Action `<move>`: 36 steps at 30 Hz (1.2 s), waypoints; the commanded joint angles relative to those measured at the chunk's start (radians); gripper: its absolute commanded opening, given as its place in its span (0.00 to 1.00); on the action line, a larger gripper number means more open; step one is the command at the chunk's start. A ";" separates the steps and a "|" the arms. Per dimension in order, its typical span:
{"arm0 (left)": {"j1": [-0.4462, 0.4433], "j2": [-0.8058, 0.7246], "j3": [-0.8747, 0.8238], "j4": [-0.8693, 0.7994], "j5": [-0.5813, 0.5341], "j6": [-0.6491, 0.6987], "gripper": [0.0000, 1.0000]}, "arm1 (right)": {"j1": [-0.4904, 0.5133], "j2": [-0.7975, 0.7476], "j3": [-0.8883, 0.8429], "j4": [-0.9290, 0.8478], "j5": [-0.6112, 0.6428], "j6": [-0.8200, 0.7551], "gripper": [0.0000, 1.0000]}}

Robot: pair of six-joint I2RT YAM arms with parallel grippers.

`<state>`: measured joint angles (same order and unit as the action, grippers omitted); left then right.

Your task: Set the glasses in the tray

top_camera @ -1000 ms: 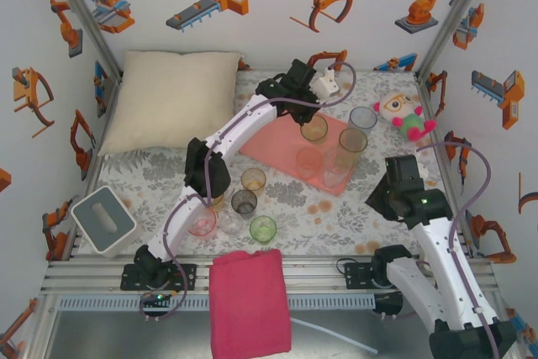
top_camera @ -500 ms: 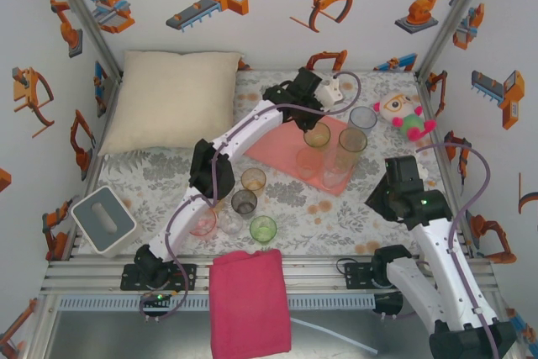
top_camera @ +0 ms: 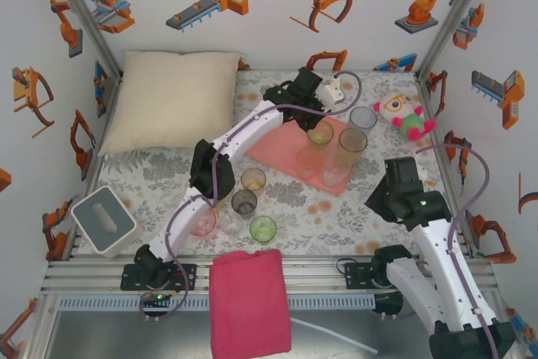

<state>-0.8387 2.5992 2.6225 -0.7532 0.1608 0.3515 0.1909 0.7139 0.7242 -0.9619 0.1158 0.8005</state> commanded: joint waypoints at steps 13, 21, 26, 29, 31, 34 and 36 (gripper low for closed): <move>-0.012 0.031 0.018 0.013 0.007 0.007 0.30 | -0.007 -0.016 -0.020 0.003 -0.007 0.019 0.36; -0.013 0.022 0.019 0.013 0.011 0.005 0.39 | -0.007 -0.015 -0.020 0.006 -0.007 0.018 0.36; -0.008 0.012 0.018 0.008 -0.017 0.007 0.49 | -0.007 -0.010 -0.016 0.014 -0.007 0.017 0.36; 0.000 -0.010 0.016 0.009 -0.028 0.002 0.53 | -0.007 -0.005 -0.012 0.020 -0.007 0.016 0.36; 0.004 -0.030 0.016 0.004 -0.037 0.003 0.57 | -0.007 -0.004 -0.012 0.027 -0.011 0.017 0.36; 0.007 -0.065 0.009 -0.017 -0.051 0.007 0.64 | -0.007 -0.002 -0.012 0.034 -0.016 0.017 0.36; 0.009 -0.091 0.001 -0.037 -0.059 0.007 0.66 | -0.007 -0.005 -0.011 0.040 -0.019 0.019 0.36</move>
<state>-0.8371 2.5999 2.6221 -0.7567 0.1184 0.3511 0.1909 0.7086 0.7189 -0.9440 0.0994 0.8051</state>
